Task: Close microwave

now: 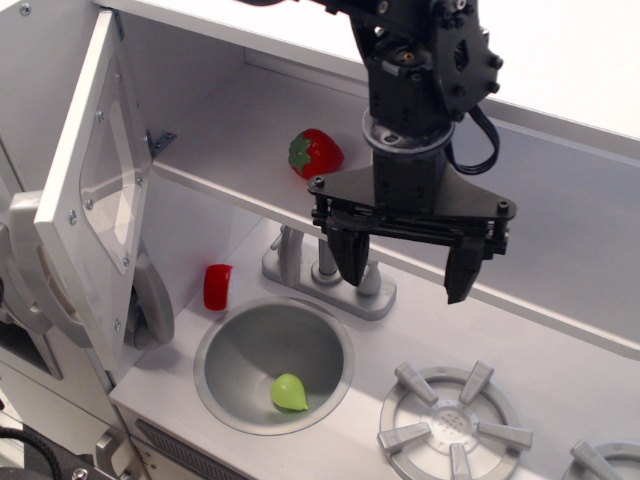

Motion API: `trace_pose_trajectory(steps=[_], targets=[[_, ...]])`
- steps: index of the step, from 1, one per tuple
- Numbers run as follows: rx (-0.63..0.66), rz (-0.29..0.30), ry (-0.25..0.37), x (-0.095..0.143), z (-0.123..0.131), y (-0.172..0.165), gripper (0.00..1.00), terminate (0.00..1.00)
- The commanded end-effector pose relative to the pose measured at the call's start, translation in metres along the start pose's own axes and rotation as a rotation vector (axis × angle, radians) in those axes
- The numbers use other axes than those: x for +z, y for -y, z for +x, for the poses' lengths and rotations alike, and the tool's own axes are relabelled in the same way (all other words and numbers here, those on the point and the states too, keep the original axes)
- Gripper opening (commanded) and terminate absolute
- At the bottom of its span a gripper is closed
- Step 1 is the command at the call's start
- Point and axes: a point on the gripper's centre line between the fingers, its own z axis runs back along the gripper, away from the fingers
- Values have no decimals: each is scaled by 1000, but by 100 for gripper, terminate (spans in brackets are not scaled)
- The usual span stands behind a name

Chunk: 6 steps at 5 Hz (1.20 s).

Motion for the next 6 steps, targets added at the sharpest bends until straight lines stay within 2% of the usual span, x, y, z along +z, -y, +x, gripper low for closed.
trace_pose_trajectory(steps=[1, 2, 3, 5, 6], targets=[[0, 0, 0, 0, 0, 0, 100, 0], [39, -56, -30, 40, 14, -28, 100, 0], [47, -93, -13, 71, 17, -48, 100, 0], [49, -111, 29, 109, 14, -105, 100, 0], [69, -70, 55, 118, 11, -130, 100, 0]])
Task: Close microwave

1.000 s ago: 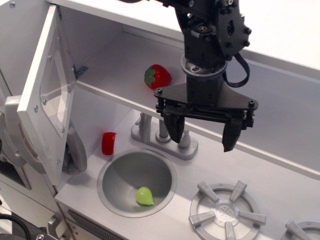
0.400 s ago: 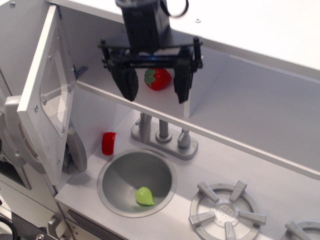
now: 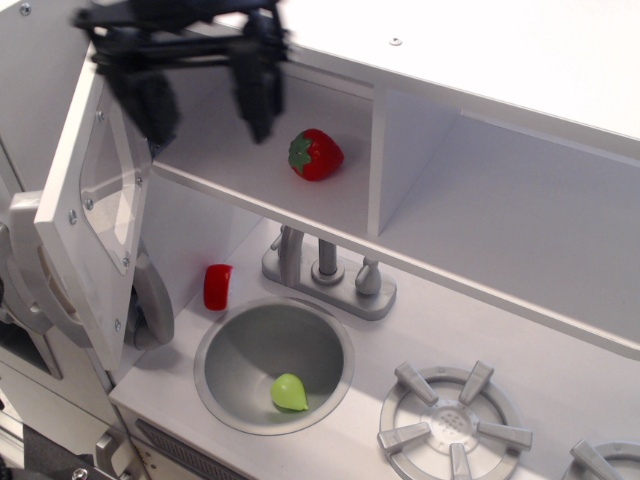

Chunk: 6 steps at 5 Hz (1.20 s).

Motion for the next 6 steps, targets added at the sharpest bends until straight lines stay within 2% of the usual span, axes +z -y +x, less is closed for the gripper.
trace_pose_trajectory(steps=[1, 2, 3, 4, 5, 6], targets=[[12, 61, 100, 27, 3, -46, 100, 0], [24, 93, 107, 29, 1, -71, 100, 0], [26, 141, 109, 26, -1, -85, 100, 0], [34, 157, 94, 16, 3, -92, 100, 0], [24, 125, 52, 2, 4, -86, 100, 0], [47, 91, 40, -7, 8, -74, 100, 0]])
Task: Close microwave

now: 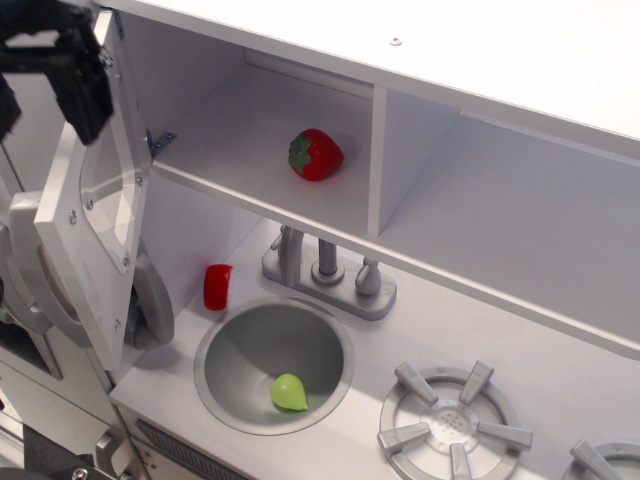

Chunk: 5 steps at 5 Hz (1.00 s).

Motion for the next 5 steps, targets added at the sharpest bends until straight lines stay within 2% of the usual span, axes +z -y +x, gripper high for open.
trace_pose_trajectory(steps=[1, 2, 3, 4, 5], targets=[[35, -21, -12, -19, 9, 25, 100, 0], [33, -36, -27, -30, 12, 46, 100, 0], [60, -45, 7, -24, 16, 73, 100, 0], [108, -112, 7, -4, 24, 108, 100, 0], [67, -206, -5, 20, 3, 141, 100, 0]])
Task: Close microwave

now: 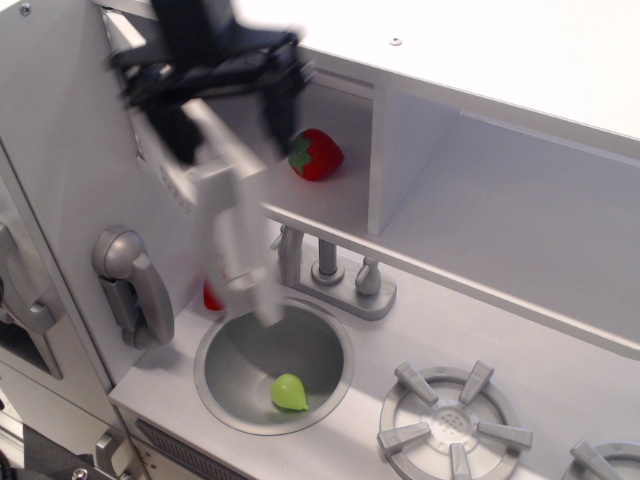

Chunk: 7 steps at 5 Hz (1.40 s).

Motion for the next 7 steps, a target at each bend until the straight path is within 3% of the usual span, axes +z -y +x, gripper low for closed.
trace_pose_trajectory(steps=[1, 2, 3, 4, 5, 7], targets=[[-140, -113, -13, 42, -53, 30, 100, 0], [-163, -22, -27, 29, -58, 0, 100, 0], [-129, 87, 16, 20, -33, -42, 100, 0], [-70, 155, 59, 17, -4, -79, 100, 0], [-36, 171, 108, 17, 17, -91, 100, 0], [1, 148, 151, 12, 44, -78, 100, 0]])
